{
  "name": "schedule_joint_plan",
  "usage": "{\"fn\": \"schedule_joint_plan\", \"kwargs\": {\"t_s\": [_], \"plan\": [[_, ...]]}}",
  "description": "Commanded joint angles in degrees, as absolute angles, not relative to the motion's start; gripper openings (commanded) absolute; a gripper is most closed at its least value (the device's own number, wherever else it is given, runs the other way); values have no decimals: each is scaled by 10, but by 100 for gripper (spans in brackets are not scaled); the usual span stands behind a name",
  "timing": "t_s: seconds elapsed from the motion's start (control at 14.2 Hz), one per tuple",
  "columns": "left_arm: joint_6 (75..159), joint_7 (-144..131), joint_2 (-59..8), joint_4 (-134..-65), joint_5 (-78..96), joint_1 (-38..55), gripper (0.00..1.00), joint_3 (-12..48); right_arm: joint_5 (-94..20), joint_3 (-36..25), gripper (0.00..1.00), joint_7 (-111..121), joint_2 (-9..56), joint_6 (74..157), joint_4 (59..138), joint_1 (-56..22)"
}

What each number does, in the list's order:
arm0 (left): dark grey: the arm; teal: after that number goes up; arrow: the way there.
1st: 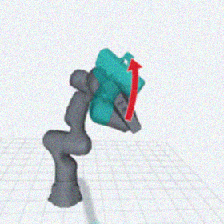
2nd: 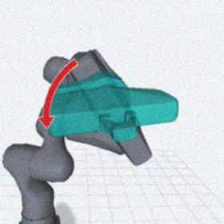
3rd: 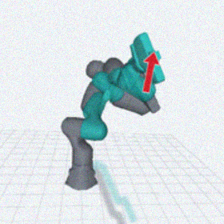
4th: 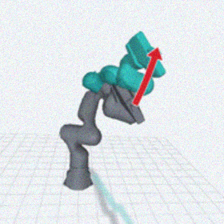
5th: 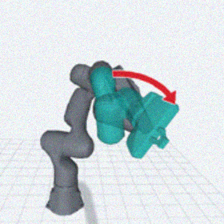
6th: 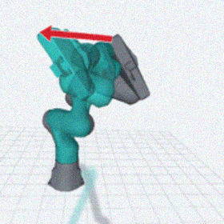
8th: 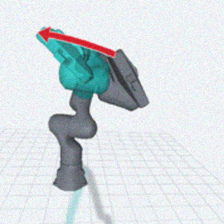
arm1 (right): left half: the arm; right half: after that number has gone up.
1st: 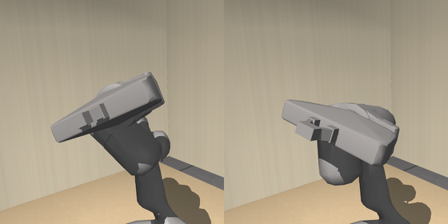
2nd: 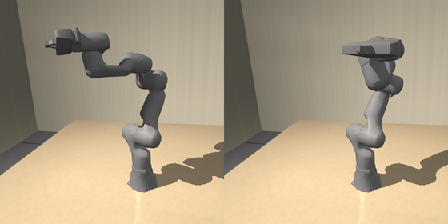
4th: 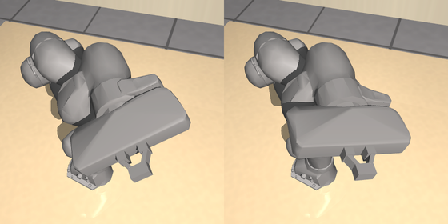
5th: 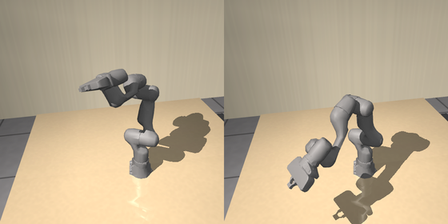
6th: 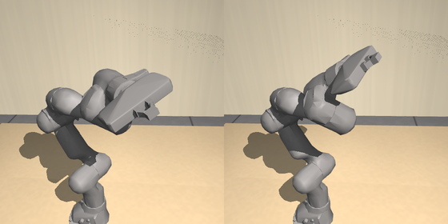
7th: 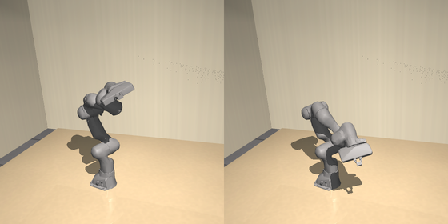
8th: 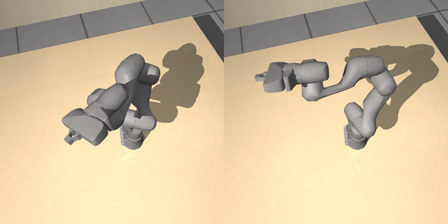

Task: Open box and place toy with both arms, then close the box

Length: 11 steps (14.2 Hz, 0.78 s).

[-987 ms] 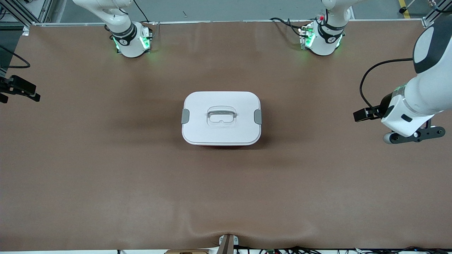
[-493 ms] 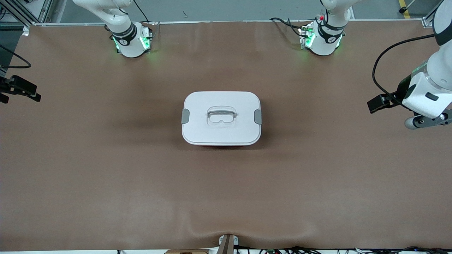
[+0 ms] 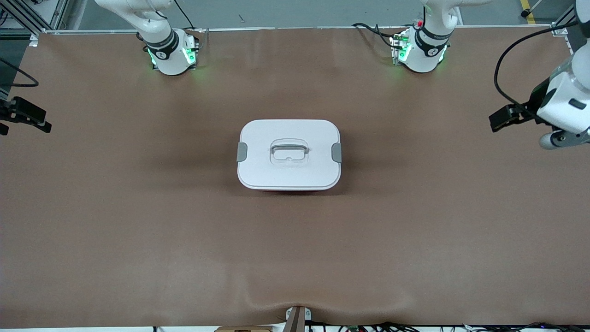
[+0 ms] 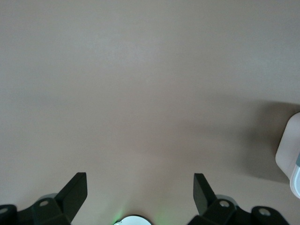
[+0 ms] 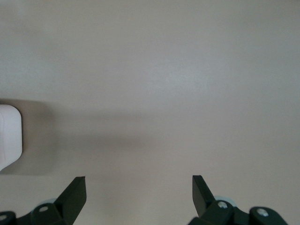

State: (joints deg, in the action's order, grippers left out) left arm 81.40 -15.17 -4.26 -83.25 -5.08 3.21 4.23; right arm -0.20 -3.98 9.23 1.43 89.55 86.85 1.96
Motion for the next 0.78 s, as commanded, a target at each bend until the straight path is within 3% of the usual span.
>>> {"fn": "schedule_joint_plan", "kwargs": {"t_s": [0.0,0.7], "plan": [[853,-133,26,-921,-32,57,100,0,-7,-39,100,85,14,891,860,18],[848,-79,25,-903,-8,54,100,3,-6,-39,100,71,16,890,859,15]]}}
